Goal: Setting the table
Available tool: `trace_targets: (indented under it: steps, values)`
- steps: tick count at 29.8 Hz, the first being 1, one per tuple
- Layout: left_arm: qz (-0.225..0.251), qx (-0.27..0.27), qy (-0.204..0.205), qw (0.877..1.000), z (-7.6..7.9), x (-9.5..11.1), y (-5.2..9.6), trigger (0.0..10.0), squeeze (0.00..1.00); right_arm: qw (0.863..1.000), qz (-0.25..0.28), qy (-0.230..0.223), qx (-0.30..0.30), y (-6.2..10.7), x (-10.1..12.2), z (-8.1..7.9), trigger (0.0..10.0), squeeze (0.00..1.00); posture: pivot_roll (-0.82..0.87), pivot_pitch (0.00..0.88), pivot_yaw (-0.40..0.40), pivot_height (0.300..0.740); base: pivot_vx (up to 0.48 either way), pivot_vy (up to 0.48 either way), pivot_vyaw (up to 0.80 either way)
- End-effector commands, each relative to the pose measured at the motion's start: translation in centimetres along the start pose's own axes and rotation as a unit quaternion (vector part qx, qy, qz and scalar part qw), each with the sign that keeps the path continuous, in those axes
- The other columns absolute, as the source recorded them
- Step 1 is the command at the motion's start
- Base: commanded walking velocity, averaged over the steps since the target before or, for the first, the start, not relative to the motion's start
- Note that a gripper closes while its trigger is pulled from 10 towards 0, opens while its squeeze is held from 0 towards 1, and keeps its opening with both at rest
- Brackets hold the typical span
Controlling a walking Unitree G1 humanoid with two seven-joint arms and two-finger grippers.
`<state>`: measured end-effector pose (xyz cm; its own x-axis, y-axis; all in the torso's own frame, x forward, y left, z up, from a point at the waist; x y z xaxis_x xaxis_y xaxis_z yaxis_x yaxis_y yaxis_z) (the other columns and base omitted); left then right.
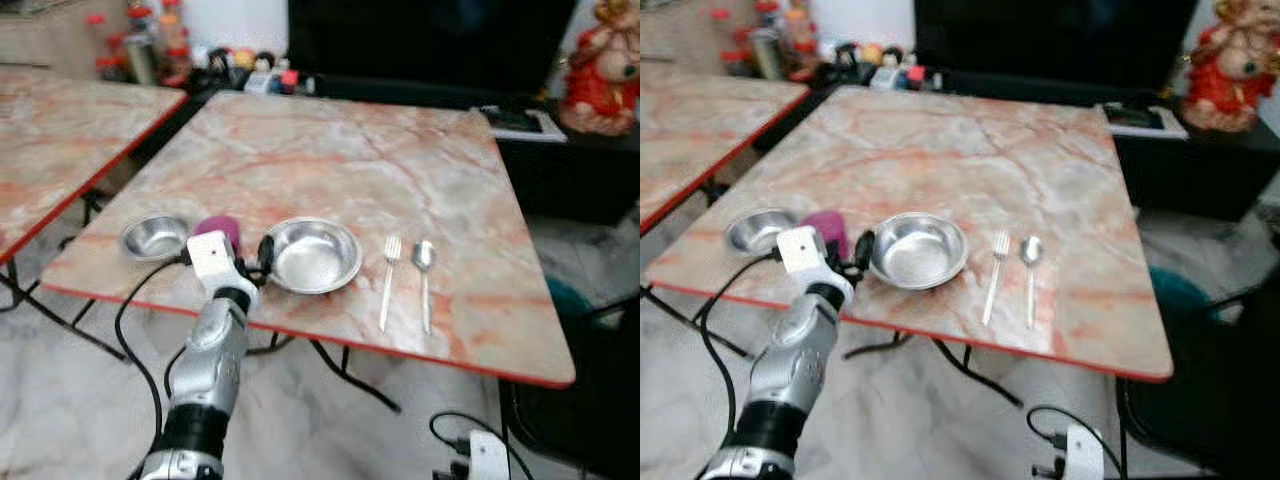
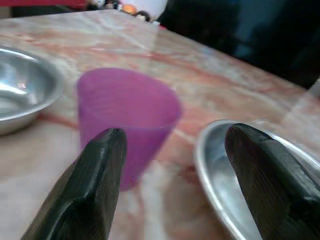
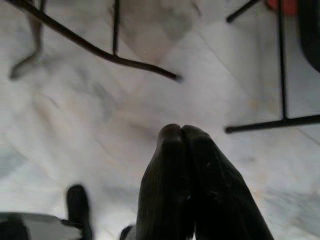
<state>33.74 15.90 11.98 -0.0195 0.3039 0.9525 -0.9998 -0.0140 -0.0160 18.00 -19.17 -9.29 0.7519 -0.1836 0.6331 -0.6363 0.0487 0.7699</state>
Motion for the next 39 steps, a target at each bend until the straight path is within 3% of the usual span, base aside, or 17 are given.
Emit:
trace_targets:
  steps: [1, 9, 14, 21, 28, 39]
  values:
    - [0.005, -0.026, 0.006, 1.0, 1.8, 0.2, 0.0, 10.0, 0.0, 1.0, -0.012, 0.001, -0.013, 0.3, -0.9, 1.0, 10.0, 0.0, -0.02, 0.048, -0.033, 0.74, 0.0, 0.0, 0.0]
    - [-0.011, -0.049, 0.011, 0.999, 2.8, 0.0, 1.0, 10.0, 0.0, 1.0, -0.014, 0.002, -0.012, 0.4, -1.0, 1.0, 10.0, 0.0, -0.02, 0.051, -0.034, 0.74, 0.0, 0.0, 0.0]
    - [-0.024, -0.035, 0.006, 0.999, 2.6, -0.3, 1.1, 10.0, 0.0, 1.0, -0.013, 0.003, -0.01, 0.4, -1.0, 0.9, 10.0, 0.0, -0.02, 0.051, -0.034, 0.74, 0.0, 0.0, 0.0]
    - [-0.046, -0.026, 0.009, 0.999, 3.5, -0.2, -0.3, 10.0, 0.0, 1.0, -0.011, 0.004, -0.009, 0.3, -0.8, 0.8, 10.0, 0.0, -0.03, 0.045, -0.035, 0.74, 0.0, 0.0, 0.0]
    - [-0.081, 0.02, 0.004, 0.996, 2.8, -0.3, -2.0, 10.0, 0.0, 1.0, -0.011, 0.003, -0.009, 0.3, -0.8, 0.9, 10.0, 0.0, -0.04, 0.035, -0.029, 0.74, 0.0, 0.0, 0.0]
    - [-0.102, 0.049, 0.012, 0.993, 2.3, -0.4, -2.7, 10.0, 0.0, 1.0, -0.012, 0.005, -0.01, 0.4, -0.9, 1.2, 10.0, 0.0, -0.05, 0.016, -0.024, 0.74, 0.0, 0.0, 0.0]
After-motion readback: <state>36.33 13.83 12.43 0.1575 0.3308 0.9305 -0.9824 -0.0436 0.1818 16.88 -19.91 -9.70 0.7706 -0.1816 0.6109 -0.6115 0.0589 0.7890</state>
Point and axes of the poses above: a point about 5 cm out from each wrist's last joint towards the gripper, its own y axis pointing back from the gripper into the wrist, its own x axis along the axis of the wrist's last joint, z = x × y, the point moved 1 cm from there along -y, pointing out of the wrist towards the gripper, and after that the axes turned 1 degree about -y, right-handed, at the moved point
